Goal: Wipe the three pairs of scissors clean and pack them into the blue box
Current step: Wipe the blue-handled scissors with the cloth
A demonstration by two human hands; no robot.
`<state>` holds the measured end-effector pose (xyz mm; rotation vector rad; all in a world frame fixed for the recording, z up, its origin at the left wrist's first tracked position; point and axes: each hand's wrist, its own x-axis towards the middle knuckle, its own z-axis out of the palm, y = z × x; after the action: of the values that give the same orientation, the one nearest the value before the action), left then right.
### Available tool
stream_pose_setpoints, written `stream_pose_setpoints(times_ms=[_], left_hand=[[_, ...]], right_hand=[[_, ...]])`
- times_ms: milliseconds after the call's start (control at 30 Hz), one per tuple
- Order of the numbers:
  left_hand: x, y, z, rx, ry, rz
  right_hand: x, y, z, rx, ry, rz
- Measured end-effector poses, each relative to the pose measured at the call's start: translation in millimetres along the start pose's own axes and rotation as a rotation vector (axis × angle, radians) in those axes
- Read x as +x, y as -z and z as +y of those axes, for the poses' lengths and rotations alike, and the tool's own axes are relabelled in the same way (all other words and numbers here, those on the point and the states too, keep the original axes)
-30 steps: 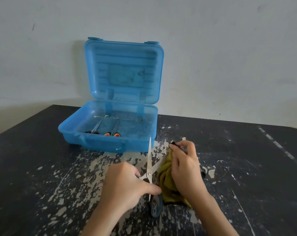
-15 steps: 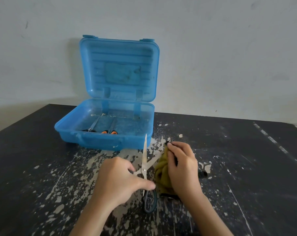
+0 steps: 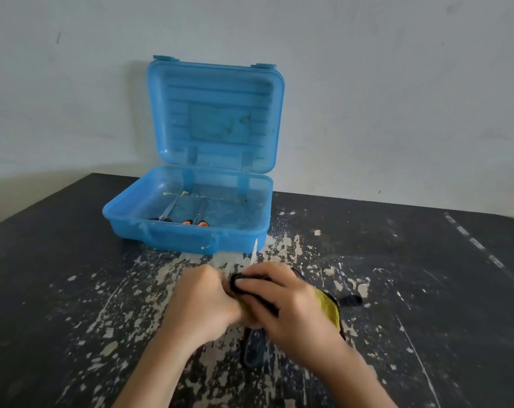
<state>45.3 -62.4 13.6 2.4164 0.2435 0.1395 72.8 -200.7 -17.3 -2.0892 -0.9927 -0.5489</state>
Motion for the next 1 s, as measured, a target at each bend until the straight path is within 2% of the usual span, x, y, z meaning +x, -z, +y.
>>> stream_pose_setpoints(times_ms=[200,367,500,700,833,933,1000], left_hand=[[-1,-1,5,0.098,-0.068,0.035],[-6,-1,12,0.158,-0.112,0.048],[-10,-3,17,0.189,-0.109,-0.003],[-5,-9,9,0.120,-0.059,-0.135],[2,-11,-3,0.009,-0.004,-0.199],[4,-10,-4,-0.021,0.011,-0.194],[3,-8,-1,-0.007,0.019,-0.169]], right_hand=[[-4,-6,0,-0.219,0.091,0.041],[-2,-3,3,-0.338,0.051,0.121],[2,0,15,-0.377,-0.036,0.168],[4,7,45,-0.359,-0.230,0.191],[5,21,52,-0.188,-0.457,0.276],[8,31,35,-0.081,-0.385,0.363],[7,27,19,-0.038,-0.265,0.274]])
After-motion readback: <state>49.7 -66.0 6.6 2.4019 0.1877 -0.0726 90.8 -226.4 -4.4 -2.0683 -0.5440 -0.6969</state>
